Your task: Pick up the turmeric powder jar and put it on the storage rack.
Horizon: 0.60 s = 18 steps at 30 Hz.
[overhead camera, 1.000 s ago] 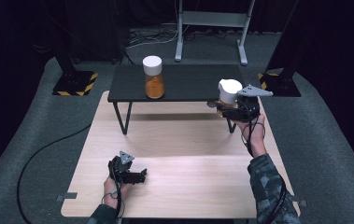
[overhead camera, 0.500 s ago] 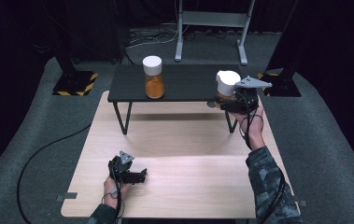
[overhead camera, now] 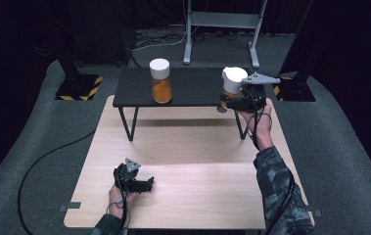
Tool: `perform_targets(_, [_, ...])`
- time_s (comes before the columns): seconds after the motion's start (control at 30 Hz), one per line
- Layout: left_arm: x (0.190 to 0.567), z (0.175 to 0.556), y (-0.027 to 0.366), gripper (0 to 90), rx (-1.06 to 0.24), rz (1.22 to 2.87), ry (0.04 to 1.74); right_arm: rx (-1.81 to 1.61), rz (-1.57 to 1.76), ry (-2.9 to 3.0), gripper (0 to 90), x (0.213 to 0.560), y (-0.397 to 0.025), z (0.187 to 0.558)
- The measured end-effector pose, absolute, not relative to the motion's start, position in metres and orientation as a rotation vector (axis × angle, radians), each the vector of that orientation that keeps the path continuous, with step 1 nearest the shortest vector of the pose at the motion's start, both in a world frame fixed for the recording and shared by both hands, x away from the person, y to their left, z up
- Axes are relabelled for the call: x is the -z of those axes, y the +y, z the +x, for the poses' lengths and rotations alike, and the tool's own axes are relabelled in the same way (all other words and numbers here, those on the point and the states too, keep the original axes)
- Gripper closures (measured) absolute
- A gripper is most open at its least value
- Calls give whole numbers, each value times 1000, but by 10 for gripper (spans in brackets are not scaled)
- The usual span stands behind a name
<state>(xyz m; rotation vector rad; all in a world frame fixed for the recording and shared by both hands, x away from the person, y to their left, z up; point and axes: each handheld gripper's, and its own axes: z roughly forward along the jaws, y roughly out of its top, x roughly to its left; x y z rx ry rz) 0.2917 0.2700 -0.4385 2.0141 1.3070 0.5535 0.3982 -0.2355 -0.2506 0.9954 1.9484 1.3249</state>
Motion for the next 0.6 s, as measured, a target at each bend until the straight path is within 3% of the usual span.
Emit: perform_targets(0.6, [438, 292, 270, 15, -553, 2015, 1306, -1327, 980, 1966, 295, 239, -220, 413])
